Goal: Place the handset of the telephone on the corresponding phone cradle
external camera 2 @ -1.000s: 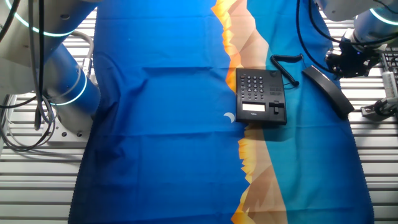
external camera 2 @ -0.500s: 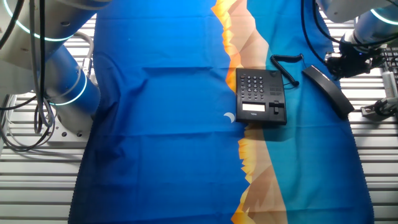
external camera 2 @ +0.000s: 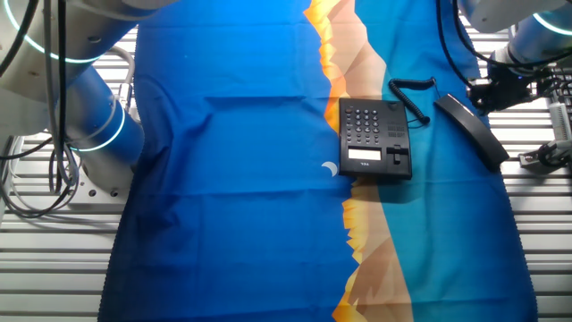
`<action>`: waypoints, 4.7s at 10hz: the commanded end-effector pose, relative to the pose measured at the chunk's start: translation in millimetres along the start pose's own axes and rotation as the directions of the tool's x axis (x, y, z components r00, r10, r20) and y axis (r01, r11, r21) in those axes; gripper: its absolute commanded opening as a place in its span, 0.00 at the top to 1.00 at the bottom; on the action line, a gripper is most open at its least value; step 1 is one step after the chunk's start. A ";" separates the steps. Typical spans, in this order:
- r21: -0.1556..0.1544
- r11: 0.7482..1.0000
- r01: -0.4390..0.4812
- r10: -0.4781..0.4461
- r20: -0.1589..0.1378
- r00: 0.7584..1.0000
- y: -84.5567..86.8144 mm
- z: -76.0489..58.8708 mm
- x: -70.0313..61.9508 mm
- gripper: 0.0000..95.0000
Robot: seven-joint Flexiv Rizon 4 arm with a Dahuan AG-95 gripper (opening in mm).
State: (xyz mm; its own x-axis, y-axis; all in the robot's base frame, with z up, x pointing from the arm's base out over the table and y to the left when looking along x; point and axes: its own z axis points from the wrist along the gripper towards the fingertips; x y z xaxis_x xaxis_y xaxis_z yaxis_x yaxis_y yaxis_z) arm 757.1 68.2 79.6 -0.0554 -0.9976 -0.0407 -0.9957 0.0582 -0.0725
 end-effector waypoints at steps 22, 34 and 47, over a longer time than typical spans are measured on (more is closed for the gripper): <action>-0.025 0.868 0.496 -0.495 0.028 0.868 8.0 7.5 -1.5 0.80; -0.033 0.854 0.519 -0.516 0.061 0.854 7.7 11.6 -5.6 0.20; -0.059 0.875 0.481 -0.481 0.020 0.876 12.8 27.4 -6.6 0.20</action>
State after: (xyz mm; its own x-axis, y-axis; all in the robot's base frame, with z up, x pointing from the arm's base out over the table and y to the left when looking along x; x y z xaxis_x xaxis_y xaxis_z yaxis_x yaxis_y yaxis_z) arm 746.1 77.5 51.4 0.4377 -0.8989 -0.0179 -0.8990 -0.4373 -0.0234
